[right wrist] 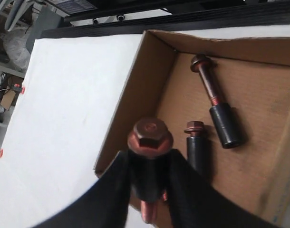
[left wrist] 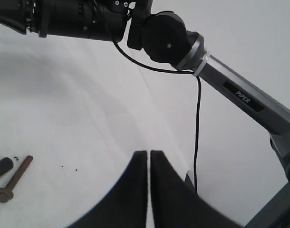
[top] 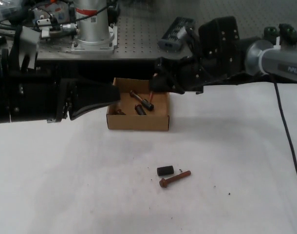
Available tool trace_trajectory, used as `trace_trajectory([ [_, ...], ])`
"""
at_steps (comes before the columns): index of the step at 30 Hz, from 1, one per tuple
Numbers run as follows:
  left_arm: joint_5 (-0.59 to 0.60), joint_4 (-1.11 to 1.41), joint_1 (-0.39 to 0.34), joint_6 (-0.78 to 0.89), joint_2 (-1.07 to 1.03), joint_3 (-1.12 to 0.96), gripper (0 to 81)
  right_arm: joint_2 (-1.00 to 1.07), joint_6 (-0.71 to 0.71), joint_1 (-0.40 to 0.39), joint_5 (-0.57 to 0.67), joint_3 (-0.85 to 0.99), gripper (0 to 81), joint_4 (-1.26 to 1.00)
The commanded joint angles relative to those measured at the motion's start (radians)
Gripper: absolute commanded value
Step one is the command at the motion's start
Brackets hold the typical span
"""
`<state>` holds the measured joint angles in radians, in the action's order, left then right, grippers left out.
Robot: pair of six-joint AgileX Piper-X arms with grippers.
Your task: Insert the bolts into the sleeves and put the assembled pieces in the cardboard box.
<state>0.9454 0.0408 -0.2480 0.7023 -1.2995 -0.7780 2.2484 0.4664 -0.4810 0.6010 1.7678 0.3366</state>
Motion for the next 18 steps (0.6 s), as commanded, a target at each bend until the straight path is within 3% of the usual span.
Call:
trace_trajectory([
  [1,0.009,0.012,0.001,0.041,0.008,-0.007,2.0,-0.006,0.026,-0.009,0.014,0.019,43.5,-0.023],
  [6,0.009,0.012,0.001,0.038,0.008,-0.007,2.0,-0.012,0.099,-0.010,0.051,0.019,42.1,-0.016],
  [11,0.009,0.012,0.001,-0.023,0.008,-0.007,2.0,-0.068,0.046,0.025,0.044,0.019,41.4,0.124],
  [15,-0.024,0.012,0.001,-0.080,0.008,-0.007,2.0,-0.138,-0.102,0.038,-0.147,0.019,34.5,0.433],
  [18,-0.092,0.012,0.001,-0.128,0.008,-0.007,2.0,-0.169,-0.129,0.034,-0.254,0.002,33.4,0.573],
])
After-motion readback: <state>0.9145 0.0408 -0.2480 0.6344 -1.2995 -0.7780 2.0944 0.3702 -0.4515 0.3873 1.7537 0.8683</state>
